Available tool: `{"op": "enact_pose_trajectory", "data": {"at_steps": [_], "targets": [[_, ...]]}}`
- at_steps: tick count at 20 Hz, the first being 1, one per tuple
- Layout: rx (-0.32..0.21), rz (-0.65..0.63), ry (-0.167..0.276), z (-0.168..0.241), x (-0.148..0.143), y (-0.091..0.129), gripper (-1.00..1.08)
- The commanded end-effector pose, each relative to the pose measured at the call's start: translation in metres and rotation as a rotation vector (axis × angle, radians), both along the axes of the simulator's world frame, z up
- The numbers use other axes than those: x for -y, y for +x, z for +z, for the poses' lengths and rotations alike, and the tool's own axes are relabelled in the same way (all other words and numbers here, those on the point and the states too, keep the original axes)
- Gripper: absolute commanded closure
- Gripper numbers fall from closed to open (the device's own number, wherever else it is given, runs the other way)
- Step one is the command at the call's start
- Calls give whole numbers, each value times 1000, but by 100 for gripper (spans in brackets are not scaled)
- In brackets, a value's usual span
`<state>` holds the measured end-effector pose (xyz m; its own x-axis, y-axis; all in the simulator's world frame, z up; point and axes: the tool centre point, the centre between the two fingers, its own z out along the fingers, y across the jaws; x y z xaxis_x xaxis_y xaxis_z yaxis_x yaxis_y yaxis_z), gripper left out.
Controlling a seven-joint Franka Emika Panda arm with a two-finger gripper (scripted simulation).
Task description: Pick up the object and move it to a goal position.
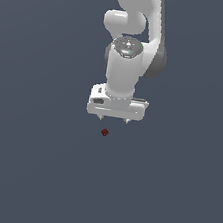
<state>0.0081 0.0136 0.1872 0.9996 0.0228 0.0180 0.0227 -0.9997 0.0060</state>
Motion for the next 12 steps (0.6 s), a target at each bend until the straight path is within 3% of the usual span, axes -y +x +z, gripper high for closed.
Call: {"op": "enact_pose_trajectory", "data": {"at_steps": [1, 12], "targets": [[0, 0, 0, 0, 0, 0, -92], [31, -3, 29, 11, -1, 5, -92]]}}
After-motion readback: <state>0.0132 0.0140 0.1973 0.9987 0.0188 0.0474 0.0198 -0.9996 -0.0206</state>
